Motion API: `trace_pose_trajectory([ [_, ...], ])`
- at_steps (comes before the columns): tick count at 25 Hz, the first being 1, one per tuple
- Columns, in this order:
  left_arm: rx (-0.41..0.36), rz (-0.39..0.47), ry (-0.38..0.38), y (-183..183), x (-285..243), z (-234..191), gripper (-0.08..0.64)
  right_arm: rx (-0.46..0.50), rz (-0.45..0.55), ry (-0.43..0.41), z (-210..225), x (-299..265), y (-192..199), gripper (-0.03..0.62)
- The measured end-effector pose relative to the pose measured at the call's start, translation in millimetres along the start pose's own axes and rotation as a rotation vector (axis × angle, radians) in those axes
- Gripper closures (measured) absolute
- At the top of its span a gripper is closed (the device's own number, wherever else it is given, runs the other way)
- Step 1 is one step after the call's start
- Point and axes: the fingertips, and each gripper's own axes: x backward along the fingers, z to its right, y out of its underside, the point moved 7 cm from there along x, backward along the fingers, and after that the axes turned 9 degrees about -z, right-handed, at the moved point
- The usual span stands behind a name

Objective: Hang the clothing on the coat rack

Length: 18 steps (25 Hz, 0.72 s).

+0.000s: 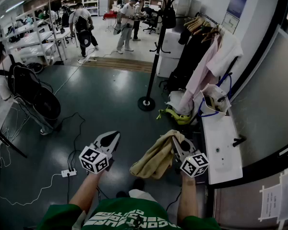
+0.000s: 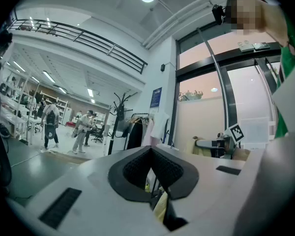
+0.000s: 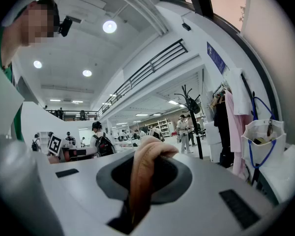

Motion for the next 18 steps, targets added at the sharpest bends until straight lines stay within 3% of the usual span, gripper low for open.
trace_pose_trajectory([
  [18,-0.007,0.032,0.030,-7.4,-24.8,-1.3,0.557,-0.004,-0.008,0.007,28.2,-10.4,-9.2,0.549],
])
